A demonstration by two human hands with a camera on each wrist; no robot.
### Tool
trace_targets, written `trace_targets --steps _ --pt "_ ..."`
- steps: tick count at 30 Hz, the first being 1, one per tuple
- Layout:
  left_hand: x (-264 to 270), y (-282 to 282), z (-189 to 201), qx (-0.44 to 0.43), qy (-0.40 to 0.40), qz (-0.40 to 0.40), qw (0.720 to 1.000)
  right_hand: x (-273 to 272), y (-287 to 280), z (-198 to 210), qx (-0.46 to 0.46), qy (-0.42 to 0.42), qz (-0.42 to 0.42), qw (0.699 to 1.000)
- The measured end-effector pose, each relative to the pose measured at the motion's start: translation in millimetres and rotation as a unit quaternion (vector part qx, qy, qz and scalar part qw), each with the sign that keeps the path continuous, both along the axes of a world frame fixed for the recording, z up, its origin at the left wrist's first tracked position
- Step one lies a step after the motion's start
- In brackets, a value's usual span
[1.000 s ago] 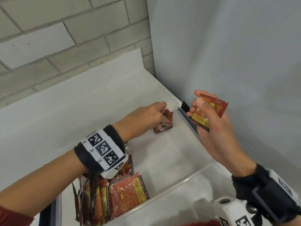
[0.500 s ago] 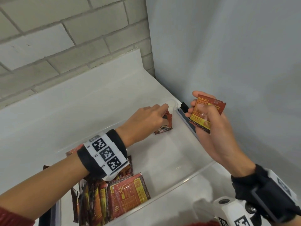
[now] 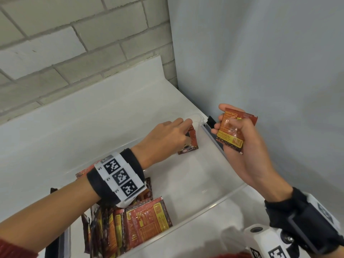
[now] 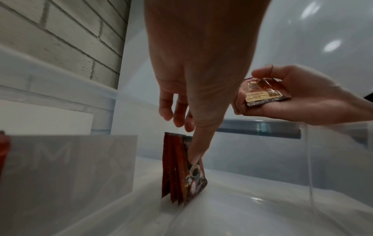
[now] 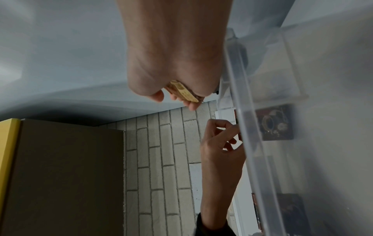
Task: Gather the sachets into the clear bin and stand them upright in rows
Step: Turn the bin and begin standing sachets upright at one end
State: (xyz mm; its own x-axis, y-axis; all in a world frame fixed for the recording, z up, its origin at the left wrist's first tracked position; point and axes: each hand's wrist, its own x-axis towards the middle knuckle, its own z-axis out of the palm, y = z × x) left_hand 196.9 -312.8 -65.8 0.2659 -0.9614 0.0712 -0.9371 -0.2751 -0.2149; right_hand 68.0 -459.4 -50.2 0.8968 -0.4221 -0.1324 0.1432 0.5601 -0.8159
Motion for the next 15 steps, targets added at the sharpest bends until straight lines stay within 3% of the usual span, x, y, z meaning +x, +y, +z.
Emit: trace_targets --steps 6,8,13,15 --pt "6.0 5.7 5.9 -0.069 0.08 -0.009 0.994 1.8 -0.2 -1.3 0.02 -0.01 0.004 1.0" --pt "10.7 7.8 12.4 -0.091 0.147 -0.001 0.985 3.1 0.0 -2.5 0.016 -0.01 0.001 1.0" --pt "9.0 7.0 36.0 -0.138 0.344 0.028 0.928 3.3 2.5 -2.8 -0.06 -0.034 0.035 0.997" --pt "2.5 6.7 45.3 -0.169 0.433 0.037 0.885 2.1 2.9 -2.9 -0.093 -0.066 0.046 0.992"
